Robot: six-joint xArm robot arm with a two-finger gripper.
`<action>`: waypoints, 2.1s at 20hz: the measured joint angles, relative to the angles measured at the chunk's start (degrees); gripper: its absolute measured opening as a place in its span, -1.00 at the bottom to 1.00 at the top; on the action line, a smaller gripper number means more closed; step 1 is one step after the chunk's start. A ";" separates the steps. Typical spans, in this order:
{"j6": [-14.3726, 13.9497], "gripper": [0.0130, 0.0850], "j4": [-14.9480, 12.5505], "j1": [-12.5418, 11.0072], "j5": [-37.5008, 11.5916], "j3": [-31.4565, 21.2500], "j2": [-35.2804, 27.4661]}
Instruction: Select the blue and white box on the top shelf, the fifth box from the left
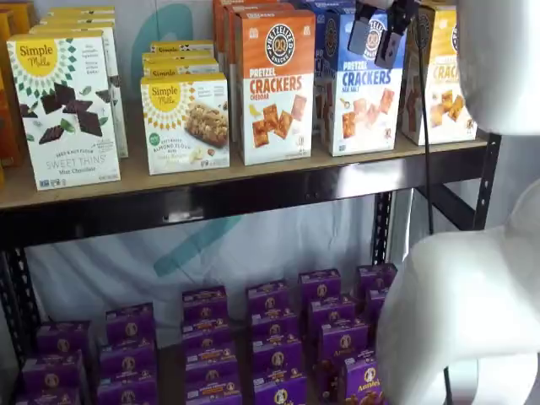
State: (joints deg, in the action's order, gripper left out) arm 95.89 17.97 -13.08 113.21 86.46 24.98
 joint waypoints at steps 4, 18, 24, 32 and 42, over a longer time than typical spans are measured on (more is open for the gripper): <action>0.30 1.00 -2.07 0.47 3.86 3.60 -3.31; 0.15 1.00 12.78 -6.82 1.68 3.67 -2.48; -0.33 1.00 20.29 -10.85 -1.67 2.93 -1.09; 1.15 1.00 17.45 -8.54 -19.18 -1.46 0.93; 3.10 1.00 11.06 -5.39 -25.84 1.49 -5.36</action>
State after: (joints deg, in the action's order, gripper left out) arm 98.99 29.04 -18.47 87.37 87.95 19.62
